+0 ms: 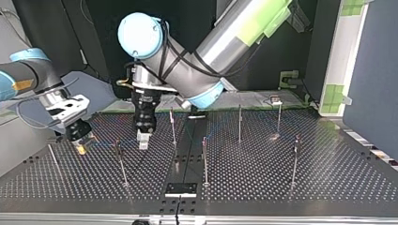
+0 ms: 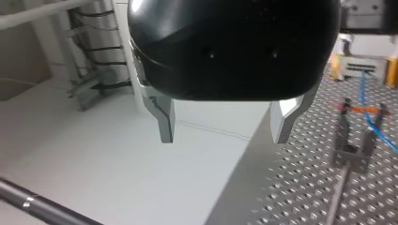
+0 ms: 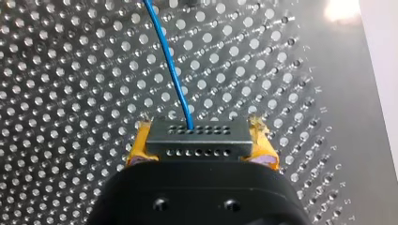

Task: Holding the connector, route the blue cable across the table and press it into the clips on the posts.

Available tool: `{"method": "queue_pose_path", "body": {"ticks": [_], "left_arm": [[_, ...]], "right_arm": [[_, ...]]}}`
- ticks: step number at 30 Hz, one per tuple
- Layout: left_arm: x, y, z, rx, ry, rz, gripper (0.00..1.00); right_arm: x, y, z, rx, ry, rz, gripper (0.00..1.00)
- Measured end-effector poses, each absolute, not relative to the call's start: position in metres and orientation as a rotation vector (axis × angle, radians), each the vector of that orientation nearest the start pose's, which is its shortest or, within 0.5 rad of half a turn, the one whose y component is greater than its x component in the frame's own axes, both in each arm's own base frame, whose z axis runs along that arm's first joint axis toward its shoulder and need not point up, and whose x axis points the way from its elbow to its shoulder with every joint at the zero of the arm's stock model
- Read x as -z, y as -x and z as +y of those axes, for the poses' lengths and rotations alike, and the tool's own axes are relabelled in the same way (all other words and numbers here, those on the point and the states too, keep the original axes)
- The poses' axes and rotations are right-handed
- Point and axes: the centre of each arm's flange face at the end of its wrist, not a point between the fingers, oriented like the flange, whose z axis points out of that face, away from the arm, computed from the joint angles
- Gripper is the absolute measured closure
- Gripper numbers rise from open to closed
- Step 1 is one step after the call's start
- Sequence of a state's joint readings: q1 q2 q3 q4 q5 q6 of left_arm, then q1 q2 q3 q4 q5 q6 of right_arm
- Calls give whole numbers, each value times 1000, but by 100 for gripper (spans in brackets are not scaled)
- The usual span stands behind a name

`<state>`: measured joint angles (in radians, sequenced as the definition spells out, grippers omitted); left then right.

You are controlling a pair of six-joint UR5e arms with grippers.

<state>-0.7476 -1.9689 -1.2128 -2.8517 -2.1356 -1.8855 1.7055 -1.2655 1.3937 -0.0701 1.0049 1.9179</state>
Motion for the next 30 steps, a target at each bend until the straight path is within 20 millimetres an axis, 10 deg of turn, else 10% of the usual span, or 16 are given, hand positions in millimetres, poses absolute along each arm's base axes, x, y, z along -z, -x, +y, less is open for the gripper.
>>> {"method": "queue_pose_path", "body": {"ticks": [19, 30], "left_arm": [[-503, -387, -468, 664, 348, 1208, 0], [-458, -383, -471, 653, 330, 1219, 0]], "right_arm": [[-413, -279, -557, 2353, 2087, 1466, 100], [-412, -278, -558, 2355, 2085, 1482, 100]]}}
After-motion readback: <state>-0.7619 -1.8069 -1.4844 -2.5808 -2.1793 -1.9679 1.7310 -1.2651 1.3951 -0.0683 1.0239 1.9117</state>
